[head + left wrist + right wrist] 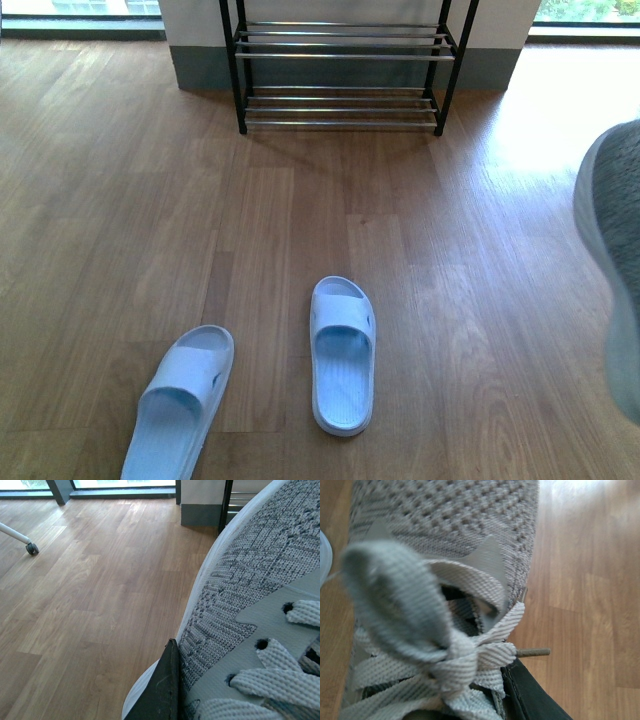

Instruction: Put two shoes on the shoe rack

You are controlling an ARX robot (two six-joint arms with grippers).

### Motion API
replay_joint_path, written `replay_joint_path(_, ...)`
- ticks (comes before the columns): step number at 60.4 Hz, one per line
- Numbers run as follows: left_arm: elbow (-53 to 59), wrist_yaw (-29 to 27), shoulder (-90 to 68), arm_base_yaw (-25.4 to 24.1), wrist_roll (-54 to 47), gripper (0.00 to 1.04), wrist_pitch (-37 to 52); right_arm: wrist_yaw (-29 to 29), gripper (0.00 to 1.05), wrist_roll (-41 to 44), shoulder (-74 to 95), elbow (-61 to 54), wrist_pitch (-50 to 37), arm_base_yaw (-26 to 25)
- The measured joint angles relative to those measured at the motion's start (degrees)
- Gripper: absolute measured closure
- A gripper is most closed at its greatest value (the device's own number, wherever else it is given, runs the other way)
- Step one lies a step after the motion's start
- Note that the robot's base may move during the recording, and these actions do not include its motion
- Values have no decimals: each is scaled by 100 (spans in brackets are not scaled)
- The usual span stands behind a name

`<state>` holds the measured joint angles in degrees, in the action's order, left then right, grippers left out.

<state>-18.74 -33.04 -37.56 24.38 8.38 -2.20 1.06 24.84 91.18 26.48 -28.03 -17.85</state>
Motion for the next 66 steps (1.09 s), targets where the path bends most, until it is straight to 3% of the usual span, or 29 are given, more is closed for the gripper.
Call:
replay_joint_path(14,0,-2,0,0,0,103,0,-339,103,26,-2579,-647,1174,-256)
replay_joint_path(28,0,0,0,0,2,103,0,-852,103,-234,-5663,-1032,2990,-439)
replay_joint_path(37,0,-2,0,0,0,103,0,-754,103,-483,-7431,-1281,4144,-92)
replay_joint_path(66,0,-2,0,0,0,103,0,-734,103,-603,-7702,-1303,4188,-4)
